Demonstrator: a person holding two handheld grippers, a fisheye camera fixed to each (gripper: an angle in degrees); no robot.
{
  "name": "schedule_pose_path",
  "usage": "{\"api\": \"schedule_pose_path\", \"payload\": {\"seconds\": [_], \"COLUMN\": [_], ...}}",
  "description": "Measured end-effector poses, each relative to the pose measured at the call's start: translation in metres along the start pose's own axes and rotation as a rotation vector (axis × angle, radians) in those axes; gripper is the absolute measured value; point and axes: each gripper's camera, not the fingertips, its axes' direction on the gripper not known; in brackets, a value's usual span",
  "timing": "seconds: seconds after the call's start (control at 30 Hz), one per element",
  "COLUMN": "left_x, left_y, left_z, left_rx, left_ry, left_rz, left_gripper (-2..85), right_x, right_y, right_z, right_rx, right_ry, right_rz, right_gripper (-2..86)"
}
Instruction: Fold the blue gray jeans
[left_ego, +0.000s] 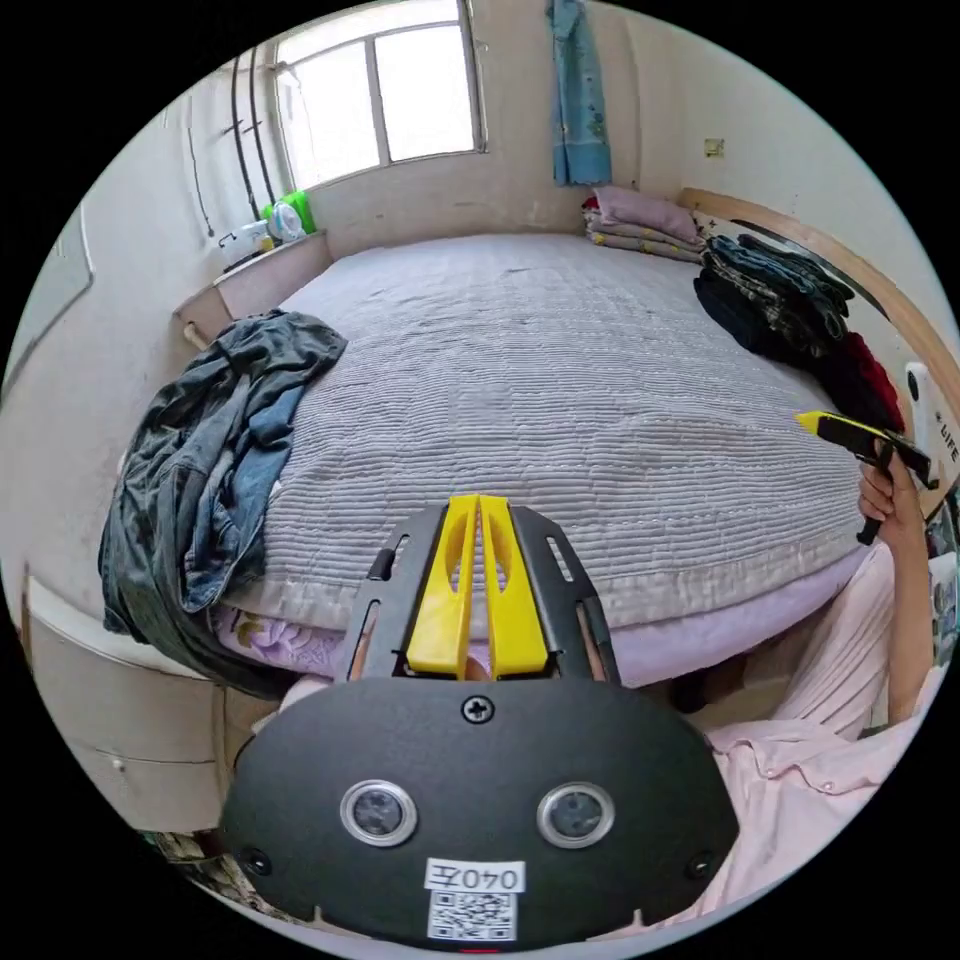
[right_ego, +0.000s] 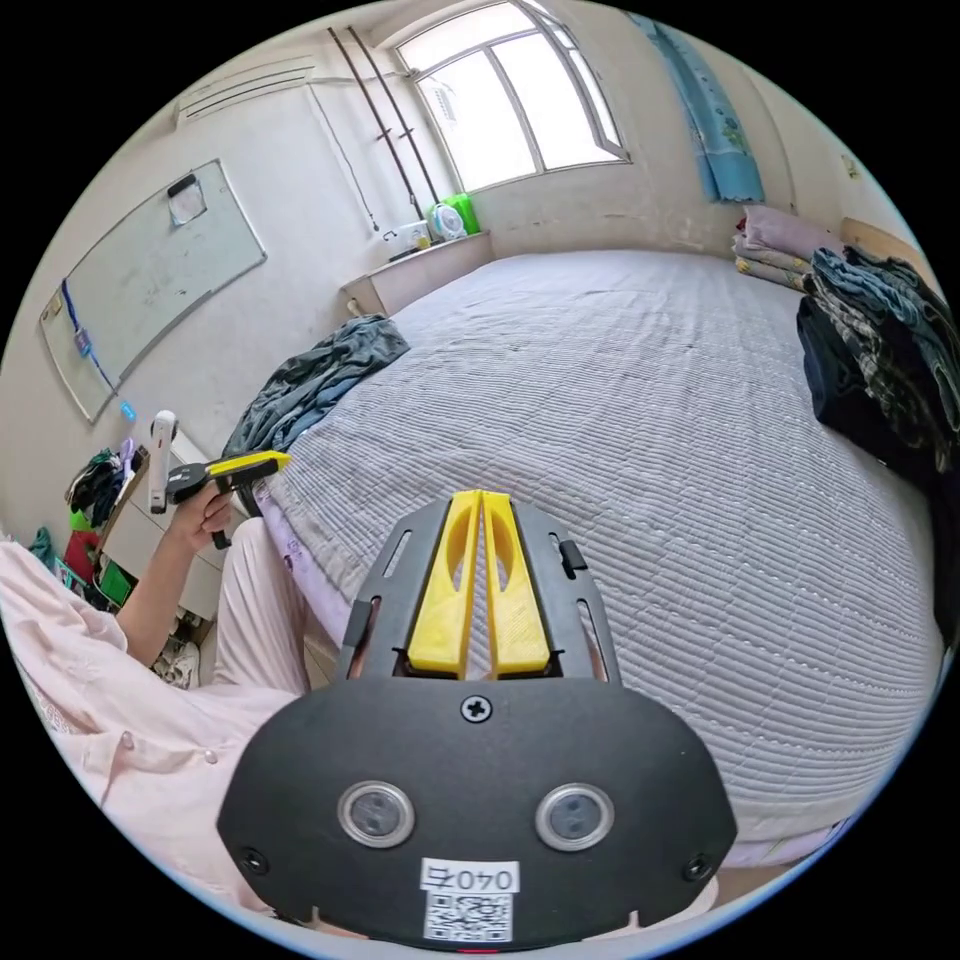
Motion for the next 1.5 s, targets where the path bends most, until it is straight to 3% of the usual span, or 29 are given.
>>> {"api": "schedule_pose_path", "payload": {"seconds": [0.4, 0.63, 1.03, 1.23, 1.33, 1.5], "left_x": [-0.155, -0.253, -0.301, -0.303, -0.322, -0.365], "left_y": [-0.075, -0.123, -0.181, -0.218, -0.220, -0.199], "left_z": [-0.101, -0.139, -0.217, -0.260, -0.315, -0.429], "left_rx": [0.089, 0.027, -0.042, -0.142, -0.081, 0.076], "left_ry": [-0.413, -0.495, -0.421, -0.413, -0.308, 0.029], "left_rz": [-0.261, -0.386, -0.364, -0.232, -0.283, -0.405], "left_gripper": [2.5, 5.9, 5.2, -0.6, -0.9, -0.9], "right_x": [-0.072, -0.114, -0.154, -0.150, -0.155, -0.161], "right_y": [-0.018, -0.060, -0.109, -0.144, -0.164, -0.180], "right_z": [0.038, 0.096, 0.157, 0.181, 0.192, 0.200], "right_rx": [-0.034, -0.117, -0.218, -0.220, -0.257, -0.253], "right_ry": [-0.103, -0.261, -0.321, -0.428, -0.443, -0.416], "right_rz": [-0.085, -0.175, -0.266, -0.229, -0.257, -0.293], "right_gripper": [-1.0, -0.9, -1.0, -1.0, -1.0, -0.9]}}
